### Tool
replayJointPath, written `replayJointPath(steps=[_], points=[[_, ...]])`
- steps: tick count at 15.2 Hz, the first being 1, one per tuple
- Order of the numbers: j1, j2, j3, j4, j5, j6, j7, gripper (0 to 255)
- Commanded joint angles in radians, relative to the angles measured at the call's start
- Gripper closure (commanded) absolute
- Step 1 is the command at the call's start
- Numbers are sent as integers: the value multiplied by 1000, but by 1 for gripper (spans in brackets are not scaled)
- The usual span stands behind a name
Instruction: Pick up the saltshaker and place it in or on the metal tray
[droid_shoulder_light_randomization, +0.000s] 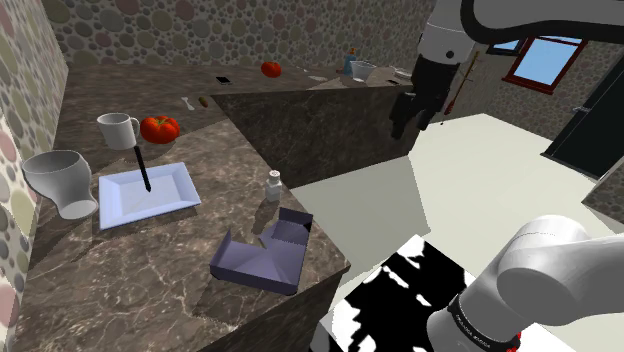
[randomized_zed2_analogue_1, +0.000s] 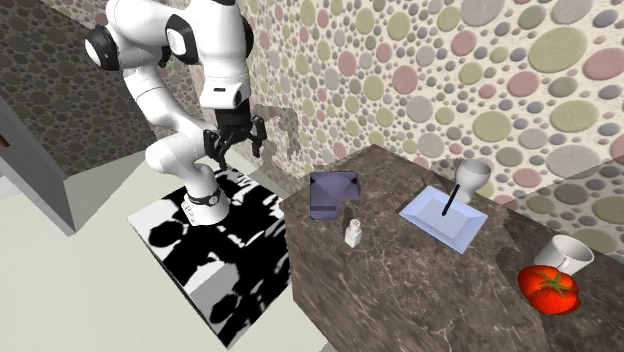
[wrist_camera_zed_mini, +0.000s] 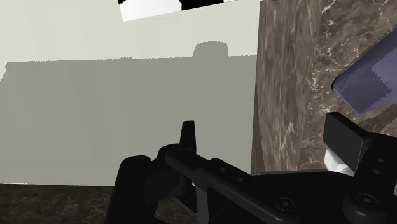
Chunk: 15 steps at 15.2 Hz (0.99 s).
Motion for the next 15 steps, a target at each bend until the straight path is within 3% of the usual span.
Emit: replayJointPath(steps=[1,8,15], points=[[0,0,0,0,0,0,0,0],[18,214,89,42,29,153,111,0],[26,462,171,147,15,272,226,0]])
